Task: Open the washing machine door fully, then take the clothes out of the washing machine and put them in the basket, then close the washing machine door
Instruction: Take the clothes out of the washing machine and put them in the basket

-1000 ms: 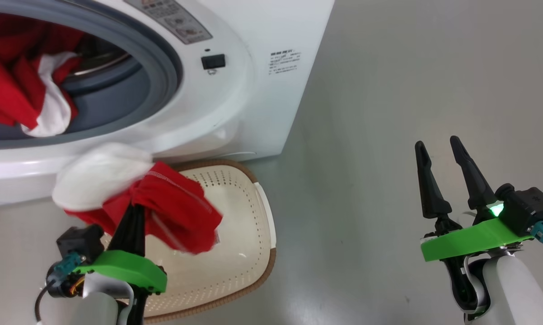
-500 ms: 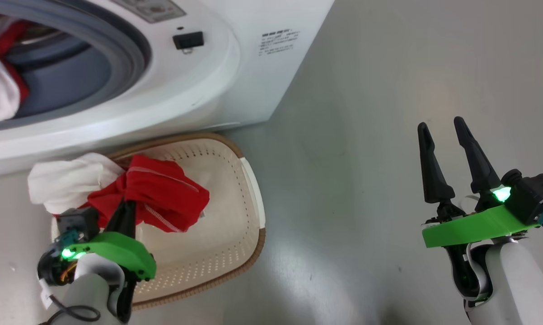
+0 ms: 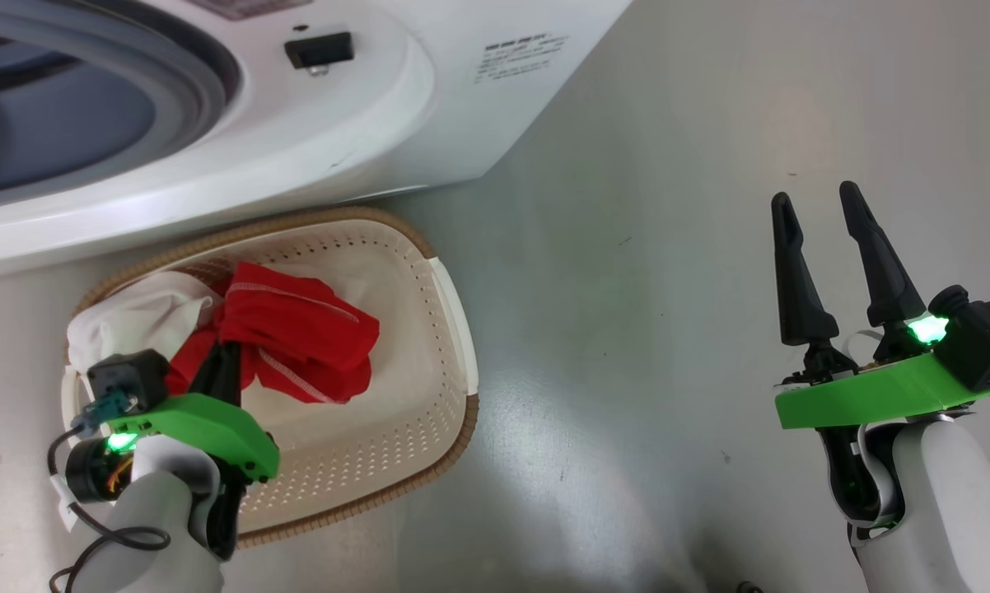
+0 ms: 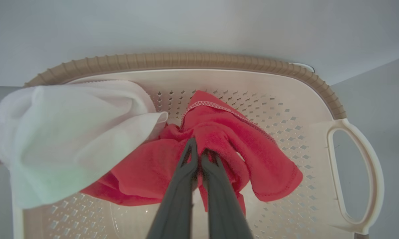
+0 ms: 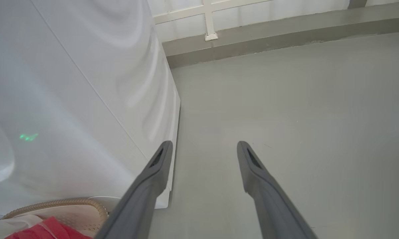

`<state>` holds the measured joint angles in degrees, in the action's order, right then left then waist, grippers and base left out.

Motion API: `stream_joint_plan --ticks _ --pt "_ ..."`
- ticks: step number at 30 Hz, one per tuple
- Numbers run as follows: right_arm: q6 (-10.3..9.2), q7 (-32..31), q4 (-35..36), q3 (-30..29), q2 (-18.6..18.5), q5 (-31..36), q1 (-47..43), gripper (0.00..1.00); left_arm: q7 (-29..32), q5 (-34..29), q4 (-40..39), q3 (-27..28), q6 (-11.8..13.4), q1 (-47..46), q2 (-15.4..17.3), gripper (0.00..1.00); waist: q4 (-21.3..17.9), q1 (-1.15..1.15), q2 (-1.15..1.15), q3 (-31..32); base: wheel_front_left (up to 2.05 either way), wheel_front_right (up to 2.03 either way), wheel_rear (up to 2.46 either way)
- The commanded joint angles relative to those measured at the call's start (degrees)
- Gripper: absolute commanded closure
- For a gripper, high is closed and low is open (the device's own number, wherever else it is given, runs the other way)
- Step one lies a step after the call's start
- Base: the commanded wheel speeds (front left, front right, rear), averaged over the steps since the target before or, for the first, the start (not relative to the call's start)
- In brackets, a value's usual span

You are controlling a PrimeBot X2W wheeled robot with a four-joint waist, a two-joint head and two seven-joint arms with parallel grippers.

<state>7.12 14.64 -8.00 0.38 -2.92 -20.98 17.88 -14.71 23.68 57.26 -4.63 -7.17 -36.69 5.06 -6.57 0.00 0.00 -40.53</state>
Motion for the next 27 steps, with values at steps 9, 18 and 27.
stream_joint_plan --ticks 9,18,27 --pt "0.36 0.36 0.78 0.83 0.04 0.85 -0.32 0.0 -0.29 1.41 -0.43 2.36 -0.32 0.78 1.54 0.0 0.58 0.0 0.0 1.56 0.0 0.0 0.0" --pt "0.36 0.36 -0.23 1.2 0.04 1.03 -0.78 0.0 -0.29 1.94 -1.3 2.9 -0.32 2.55 1.28 0.0 1.17 0.0 0.0 5.27 0.0 0.0 0.0" --pt "0.36 0.36 -2.2 2.41 0.04 0.55 -2.95 0.0 -0.29 1.64 -6.2 5.21 -0.32 7.89 1.43 0.0 1.81 0.0 0.0 12.84 0.0 0.0 0.0"
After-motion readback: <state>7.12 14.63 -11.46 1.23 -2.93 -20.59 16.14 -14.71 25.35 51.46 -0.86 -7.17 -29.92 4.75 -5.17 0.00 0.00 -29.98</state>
